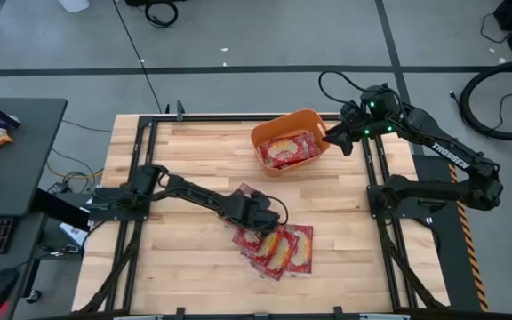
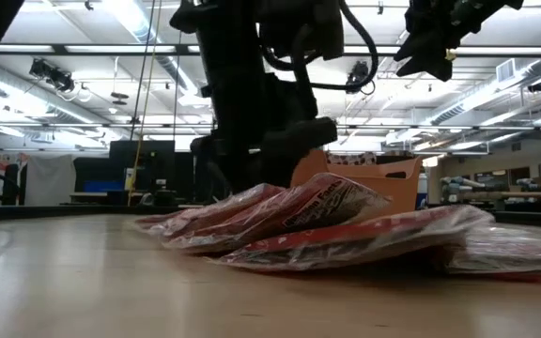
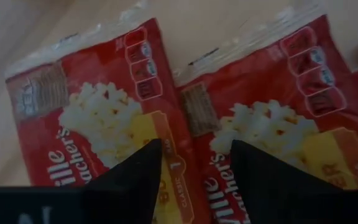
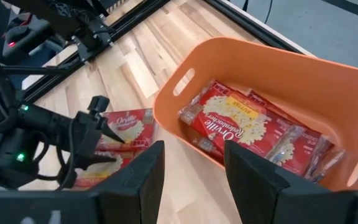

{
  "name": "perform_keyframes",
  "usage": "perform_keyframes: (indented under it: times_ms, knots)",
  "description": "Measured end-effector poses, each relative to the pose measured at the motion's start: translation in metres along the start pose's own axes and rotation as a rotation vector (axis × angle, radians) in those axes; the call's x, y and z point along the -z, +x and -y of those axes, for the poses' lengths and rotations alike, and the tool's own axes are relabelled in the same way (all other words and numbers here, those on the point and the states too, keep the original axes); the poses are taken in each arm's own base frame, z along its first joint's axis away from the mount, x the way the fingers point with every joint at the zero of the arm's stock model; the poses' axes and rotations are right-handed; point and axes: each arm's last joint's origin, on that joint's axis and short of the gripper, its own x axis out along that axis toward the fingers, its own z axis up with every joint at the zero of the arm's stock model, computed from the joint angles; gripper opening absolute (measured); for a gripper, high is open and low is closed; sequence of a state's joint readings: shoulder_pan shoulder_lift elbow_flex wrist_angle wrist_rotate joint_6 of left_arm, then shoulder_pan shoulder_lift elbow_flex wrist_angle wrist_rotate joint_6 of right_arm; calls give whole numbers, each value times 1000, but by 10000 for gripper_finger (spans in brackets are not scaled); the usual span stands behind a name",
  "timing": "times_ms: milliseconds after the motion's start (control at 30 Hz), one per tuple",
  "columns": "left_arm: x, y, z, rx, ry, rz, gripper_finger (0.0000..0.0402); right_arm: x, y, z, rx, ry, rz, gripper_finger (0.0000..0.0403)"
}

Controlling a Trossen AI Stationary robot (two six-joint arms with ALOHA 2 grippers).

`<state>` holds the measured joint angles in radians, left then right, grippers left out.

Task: Sort popcorn bags into baskets
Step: Put the red popcorn bag into the orange bin

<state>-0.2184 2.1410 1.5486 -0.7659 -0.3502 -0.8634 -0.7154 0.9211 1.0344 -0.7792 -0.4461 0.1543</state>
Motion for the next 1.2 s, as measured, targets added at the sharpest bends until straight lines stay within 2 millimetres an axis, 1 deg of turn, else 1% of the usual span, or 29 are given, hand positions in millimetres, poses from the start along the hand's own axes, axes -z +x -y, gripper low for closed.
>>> perform_keyframes:
  times_ms: [100,200,300,400,433,500,600,700,800,900,967,1033,1200]
  knots:
    - [2,3,-1,-19,-1,-11,175,0,1,-1,-5,-5,-2,170]
    - [2,3,-2,-31,29,-18,140,0,1,-2,-8,-10,4,170]
    - [5,3,-4,-54,46,-41,90,0,1,-2,-6,-11,4,170]
    - [8,5,-7,-78,55,-77,27,-1,1,-2,-7,-19,5,170]
    - [8,5,-9,-85,55,-87,14,-1,1,-2,-7,-26,5,170]
    - [7,4,-9,-80,47,-92,10,-1,1,-2,-7,-36,5,170]
    - [4,-3,-10,-75,53,-98,6,-1,1,-2,-6,-38,6,170]
    - [-3,-19,-10,-51,82,-74,4,-1,1,-2,-6,-40,8,170]
    - [-13,-38,-7,-21,111,-26,3,-1,1,-2,-5,-41,11,170]
    - [-22,-52,-2,0,150,12,3,-1,1,-3,-19,-77,8,170]
    - [-27,-60,1,24,178,36,2,0,1,-4,-72,-148,0,170]
    - [-31,-65,3,43,196,56,2,2,2,-8,-136,-262,-13,170]
    - [-45,-73,3,71,169,100,1,12,8,-21,-203,-545,-87,170]
